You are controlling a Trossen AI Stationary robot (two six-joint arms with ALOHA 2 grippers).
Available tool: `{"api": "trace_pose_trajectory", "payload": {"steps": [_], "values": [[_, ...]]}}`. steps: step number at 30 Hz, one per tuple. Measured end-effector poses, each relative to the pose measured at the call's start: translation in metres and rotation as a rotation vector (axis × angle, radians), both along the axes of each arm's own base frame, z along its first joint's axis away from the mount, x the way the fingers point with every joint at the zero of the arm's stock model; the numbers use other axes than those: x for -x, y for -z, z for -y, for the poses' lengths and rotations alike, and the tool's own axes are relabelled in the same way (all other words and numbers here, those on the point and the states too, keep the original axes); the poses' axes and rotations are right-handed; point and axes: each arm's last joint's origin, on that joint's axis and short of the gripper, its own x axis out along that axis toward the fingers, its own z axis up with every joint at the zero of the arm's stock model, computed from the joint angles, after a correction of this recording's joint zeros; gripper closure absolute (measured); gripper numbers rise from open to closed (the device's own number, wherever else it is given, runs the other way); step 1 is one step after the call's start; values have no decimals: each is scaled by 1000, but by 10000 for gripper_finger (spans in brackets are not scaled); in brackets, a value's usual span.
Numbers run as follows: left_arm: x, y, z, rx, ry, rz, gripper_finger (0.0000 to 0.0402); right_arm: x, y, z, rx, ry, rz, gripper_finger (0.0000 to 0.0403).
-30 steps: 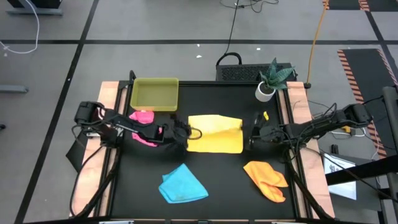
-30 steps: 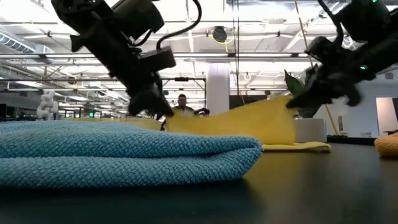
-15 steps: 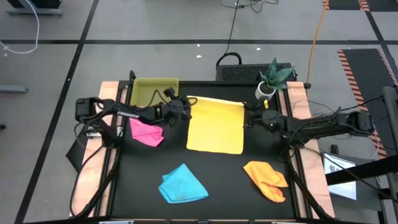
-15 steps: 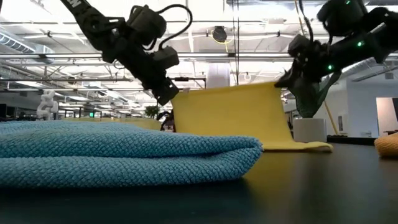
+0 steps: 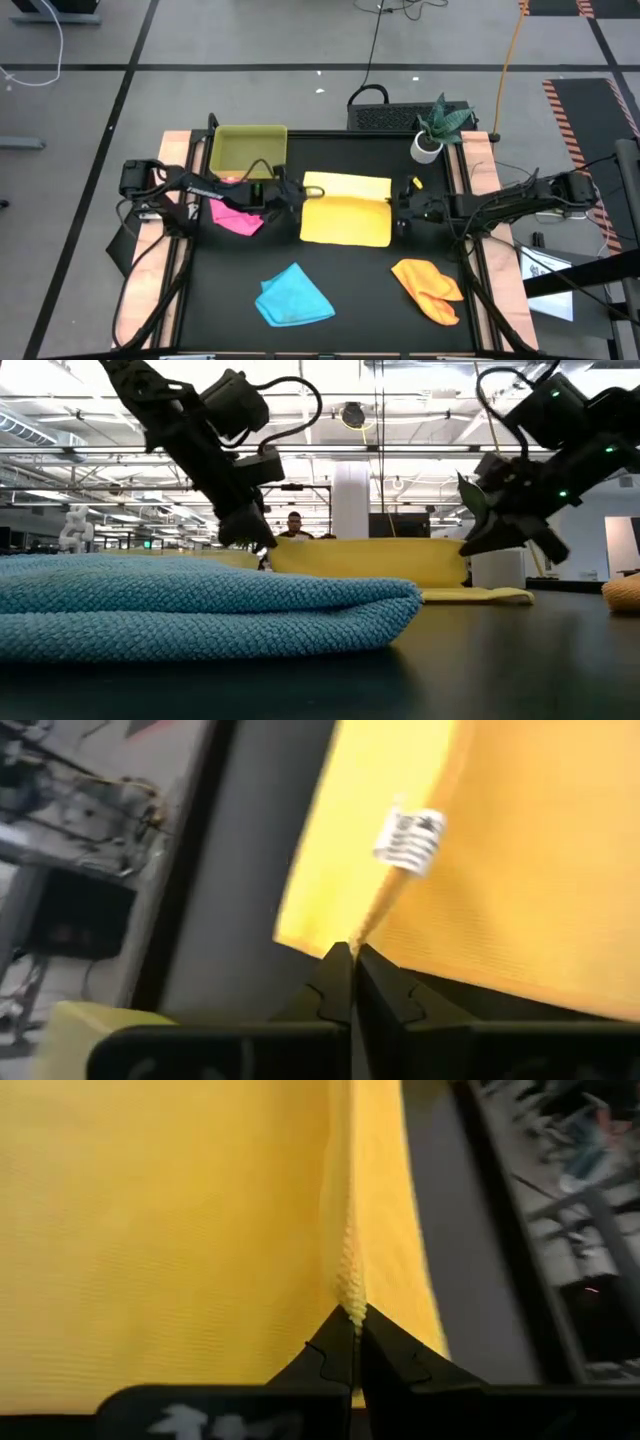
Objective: Fold microfiber towels
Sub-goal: Fold the yellow microfiber cloth
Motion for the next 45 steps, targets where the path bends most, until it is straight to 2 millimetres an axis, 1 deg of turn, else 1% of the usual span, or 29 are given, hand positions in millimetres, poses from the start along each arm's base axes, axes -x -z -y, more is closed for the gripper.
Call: {"api": "trace_pose_trajectory", "payload": {"steps": [5,7,10,15,18,21,24,28,30,32,34,38,42,45], "values": [[2,4,33,35,70,-31,397,0,0,-27,-101,-82,56,403],[3,4,45,49,92,-30,395,1,0,-34,-152,-87,71,403],[4,5,58,70,114,-28,391,5,4,-43,-207,-100,48,403],[7,7,71,119,132,-33,395,8,5,-56,-326,-159,39,403],[8,8,74,134,125,-35,389,9,5,-60,-341,-174,38,403],[10,8,75,146,112,-38,394,10,4,-63,-341,-189,36,403],[9,7,78,97,108,-28,396,5,-4,-65,-308,-210,34,403],[10,5,78,-24,38,-3,393,-7,-30,-66,-194,-173,20,403],[10,4,79,-40,30,0,397,-9,-40,-67,-181,-163,-18,403],[11,5,83,-18,52,-1,396,-9,-46,-67,-206,-143,-42,403],[11,5,86,21,81,-3,392,-8,-44,-68,-263,-144,-69,403],[12,7,88,103,98,-9,397,-4,-27,-73,-376,-185,-144,403],[12,8,90,141,118,-10,391,-6,-8,-78,-411,-167,-187,403],[12,9,91,166,137,-12,392,-11,1,-83,-446,-192,-211,403]]}}
